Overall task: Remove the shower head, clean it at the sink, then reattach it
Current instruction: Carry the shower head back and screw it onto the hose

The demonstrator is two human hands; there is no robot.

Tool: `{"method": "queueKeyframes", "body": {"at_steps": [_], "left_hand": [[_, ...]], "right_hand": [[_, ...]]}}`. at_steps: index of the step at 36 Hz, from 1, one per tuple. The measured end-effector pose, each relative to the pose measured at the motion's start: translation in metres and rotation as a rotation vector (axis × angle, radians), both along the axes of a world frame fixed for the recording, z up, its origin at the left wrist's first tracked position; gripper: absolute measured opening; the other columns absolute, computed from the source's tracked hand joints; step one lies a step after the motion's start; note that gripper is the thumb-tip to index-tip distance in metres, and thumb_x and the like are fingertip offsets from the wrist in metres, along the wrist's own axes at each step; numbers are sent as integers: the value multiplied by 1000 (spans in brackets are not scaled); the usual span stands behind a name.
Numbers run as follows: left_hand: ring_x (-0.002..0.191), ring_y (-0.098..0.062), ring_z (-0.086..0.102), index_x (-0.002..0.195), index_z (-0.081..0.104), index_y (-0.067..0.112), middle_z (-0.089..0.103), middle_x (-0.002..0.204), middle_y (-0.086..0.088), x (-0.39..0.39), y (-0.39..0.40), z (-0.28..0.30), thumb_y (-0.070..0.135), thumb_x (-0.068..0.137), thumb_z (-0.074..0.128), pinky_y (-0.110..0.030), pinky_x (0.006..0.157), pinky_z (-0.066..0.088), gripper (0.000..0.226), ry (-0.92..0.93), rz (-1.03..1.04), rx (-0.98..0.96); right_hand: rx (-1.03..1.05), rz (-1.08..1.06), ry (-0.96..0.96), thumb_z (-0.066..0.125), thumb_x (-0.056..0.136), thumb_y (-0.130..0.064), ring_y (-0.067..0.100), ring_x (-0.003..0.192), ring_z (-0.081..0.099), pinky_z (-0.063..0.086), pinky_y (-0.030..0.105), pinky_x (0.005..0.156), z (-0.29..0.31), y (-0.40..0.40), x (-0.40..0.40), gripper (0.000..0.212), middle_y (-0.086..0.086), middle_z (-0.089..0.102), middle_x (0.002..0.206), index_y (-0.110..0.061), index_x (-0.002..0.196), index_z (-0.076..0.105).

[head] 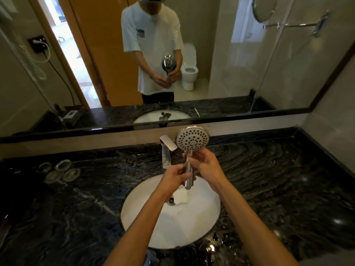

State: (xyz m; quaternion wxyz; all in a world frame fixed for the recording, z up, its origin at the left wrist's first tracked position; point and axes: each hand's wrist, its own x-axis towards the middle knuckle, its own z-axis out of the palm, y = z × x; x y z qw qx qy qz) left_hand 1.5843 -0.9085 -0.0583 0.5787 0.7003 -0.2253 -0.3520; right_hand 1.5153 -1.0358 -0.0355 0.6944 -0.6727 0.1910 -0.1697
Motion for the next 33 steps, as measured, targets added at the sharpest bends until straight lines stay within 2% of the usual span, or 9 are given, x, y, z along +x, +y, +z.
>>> {"method": "queueKeyframes", "body": {"at_steps": [5,7,9,13,17,21,25,29,33], "left_hand": [[104,-40,67,115,66,1,72,107,-23,-8,-19,15,-1,94,58,-57,93,52,23,-40,-30,-12],[102,-38,69,113,67,3,73,105,-21,-11,-26,20,1,94,59,-57,92,52,21,-46,-76,-26],[99,-32,72,115,67,6,75,103,-17,-13,-35,23,3,94,59,-54,92,54,22,-42,-138,-41],[95,-22,74,113,69,9,76,99,-10,-18,-54,27,5,93,60,-50,91,57,21,-40,-269,-66],[95,-23,73,111,70,10,76,99,-10,-28,-71,31,7,93,60,-41,85,60,20,-8,-407,-81],[86,-16,73,106,71,8,76,92,-5,-49,-85,35,6,93,61,-24,72,57,16,-15,-545,-98],[78,-10,71,103,70,4,75,85,-4,-79,-96,43,7,94,61,-22,68,55,13,-31,-683,-100],[65,-3,69,100,68,0,72,80,-4,-116,-106,56,5,94,61,-12,57,48,11,-62,-808,-116],[70,-9,72,107,65,-7,73,84,-7,-157,-114,66,3,95,58,-20,61,54,17,-13,-928,-139]], "right_hand": [[-5,-66,-32,62,93,-1,13,103,72,60,28,76,15,-13,-17,29,-2,76,109,-16,118,65],[-26,-104,-43,64,93,-2,11,99,73,59,23,70,21,-17,-25,28,-4,77,107,-18,115,67],[-49,-155,-65,65,91,-1,11,97,73,58,20,71,27,-22,-33,27,-4,77,105,-18,112,68],[-113,-260,-58,67,90,-3,10,103,72,58,27,84,35,-32,-52,29,-5,77,107,-20,114,67],[-112,-391,-50,65,91,-2,6,101,71,56,16,75,42,-35,-77,30,-8,77,106,-24,110,69],[-103,-520,-45,65,90,2,10,99,73,57,18,76,46,-34,-109,29,-5,78,102,-21,105,72],[-110,-655,-40,65,89,4,11,99,73,57,20,79,51,-29,-146,29,-4,79,100,-21,102,72],[-100,-769,-48,65,90,3,12,101,73,58,22,82,59,-24,-188,26,-2,79,102,-18,106,71],[-131,-869,-44,66,90,4,12,100,73,58,24,85,70,-18,-232,26,-3,79,97,-18,103,71]]}}
